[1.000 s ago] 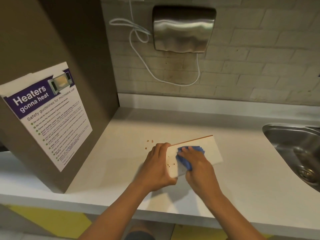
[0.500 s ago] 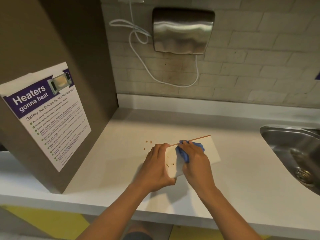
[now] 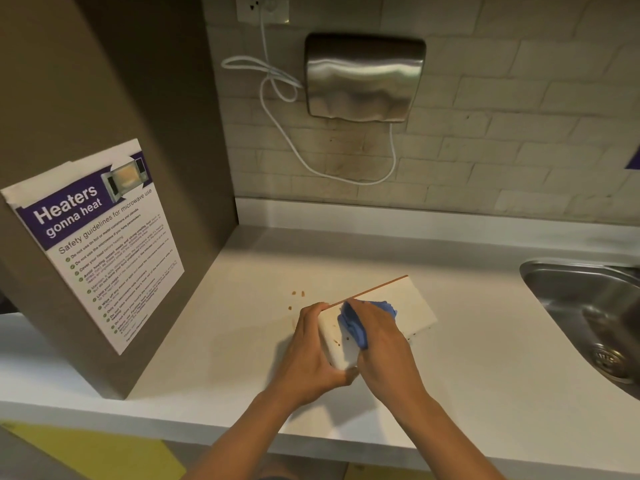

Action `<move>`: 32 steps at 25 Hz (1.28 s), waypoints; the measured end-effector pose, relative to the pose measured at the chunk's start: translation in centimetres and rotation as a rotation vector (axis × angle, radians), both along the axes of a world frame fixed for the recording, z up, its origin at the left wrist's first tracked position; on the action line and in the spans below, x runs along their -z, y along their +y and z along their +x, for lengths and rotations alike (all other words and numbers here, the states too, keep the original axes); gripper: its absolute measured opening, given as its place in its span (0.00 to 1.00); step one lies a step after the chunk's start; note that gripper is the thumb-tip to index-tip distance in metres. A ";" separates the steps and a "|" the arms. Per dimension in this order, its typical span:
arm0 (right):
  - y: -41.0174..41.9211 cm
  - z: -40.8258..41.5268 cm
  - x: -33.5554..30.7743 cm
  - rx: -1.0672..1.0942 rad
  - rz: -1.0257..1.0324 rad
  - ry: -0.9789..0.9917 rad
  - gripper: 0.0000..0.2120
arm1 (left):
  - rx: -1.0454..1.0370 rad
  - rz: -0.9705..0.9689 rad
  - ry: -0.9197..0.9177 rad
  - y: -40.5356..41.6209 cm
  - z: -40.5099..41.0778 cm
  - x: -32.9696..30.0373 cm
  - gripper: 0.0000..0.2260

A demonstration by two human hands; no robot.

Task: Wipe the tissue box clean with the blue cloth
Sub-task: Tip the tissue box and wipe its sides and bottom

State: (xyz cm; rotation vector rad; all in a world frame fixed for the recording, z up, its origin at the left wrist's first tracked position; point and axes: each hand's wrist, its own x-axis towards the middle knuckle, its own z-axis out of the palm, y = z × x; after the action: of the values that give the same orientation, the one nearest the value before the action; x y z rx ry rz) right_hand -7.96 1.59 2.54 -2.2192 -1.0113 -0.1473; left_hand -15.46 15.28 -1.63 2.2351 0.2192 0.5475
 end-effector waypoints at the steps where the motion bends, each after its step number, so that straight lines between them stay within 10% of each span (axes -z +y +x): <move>1: -0.3 -0.2 0.0 -0.025 0.000 -0.048 0.24 | -0.007 0.002 -0.010 0.0 0.0 0.0 0.46; 32: -0.7 -0.5 1.6 0.064 0.135 -0.199 0.17 | -0.011 0.045 -0.116 -0.7 0.6 1.5 0.45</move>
State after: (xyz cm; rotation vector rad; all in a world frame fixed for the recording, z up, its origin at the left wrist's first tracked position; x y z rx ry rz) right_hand -8.48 0.92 0.95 -2.1443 -1.0044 -0.4598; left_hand -14.88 14.56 -3.13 2.2381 0.1615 0.6915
